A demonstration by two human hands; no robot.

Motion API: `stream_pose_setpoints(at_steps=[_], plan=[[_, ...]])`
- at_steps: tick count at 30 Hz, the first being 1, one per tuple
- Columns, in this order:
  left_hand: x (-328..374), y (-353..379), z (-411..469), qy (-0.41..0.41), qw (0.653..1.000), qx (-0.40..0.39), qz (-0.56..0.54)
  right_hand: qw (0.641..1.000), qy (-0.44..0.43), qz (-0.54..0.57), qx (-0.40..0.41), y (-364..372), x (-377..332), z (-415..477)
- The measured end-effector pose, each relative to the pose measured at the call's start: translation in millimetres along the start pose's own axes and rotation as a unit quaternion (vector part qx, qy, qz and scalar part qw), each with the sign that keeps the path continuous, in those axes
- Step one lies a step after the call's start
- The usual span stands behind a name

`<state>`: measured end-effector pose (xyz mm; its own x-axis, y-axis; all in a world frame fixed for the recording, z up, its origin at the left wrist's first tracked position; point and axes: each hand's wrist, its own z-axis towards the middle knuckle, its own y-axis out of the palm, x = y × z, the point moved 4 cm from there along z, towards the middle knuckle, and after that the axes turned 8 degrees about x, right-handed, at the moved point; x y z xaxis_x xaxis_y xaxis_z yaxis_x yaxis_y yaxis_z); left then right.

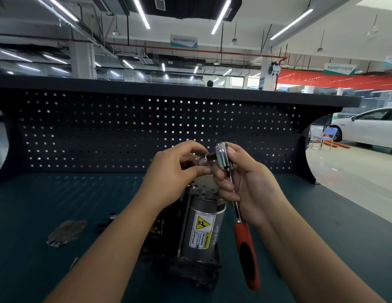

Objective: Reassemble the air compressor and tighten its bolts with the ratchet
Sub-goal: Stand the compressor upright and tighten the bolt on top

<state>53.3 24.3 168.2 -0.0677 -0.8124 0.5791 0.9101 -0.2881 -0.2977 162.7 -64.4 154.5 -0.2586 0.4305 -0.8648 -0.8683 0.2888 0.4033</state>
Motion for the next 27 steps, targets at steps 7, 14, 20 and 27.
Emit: stream_pose_setpoints(at_steps=[7, 14, 20, 27], plan=[[1, 2, 2, 0.027, 0.999, -0.025, 0.034, 0.999, 0.041, -0.035, -0.007, -1, 3, 3], [5, -4, 2, 0.038, 0.998, -0.059, 0.001, 0.996, 0.077, 0.005, -0.031, 3, 5, 7], [7, -4, 2, 0.03, 0.998, -0.033, -0.048, 0.989, 0.124, 0.001, -0.081, 9, 7, 6], [4, -3, 4, 0.015, 0.999, -0.028, -0.034, 0.965, 0.199, -0.119, -0.119, 9, 1, 3]])
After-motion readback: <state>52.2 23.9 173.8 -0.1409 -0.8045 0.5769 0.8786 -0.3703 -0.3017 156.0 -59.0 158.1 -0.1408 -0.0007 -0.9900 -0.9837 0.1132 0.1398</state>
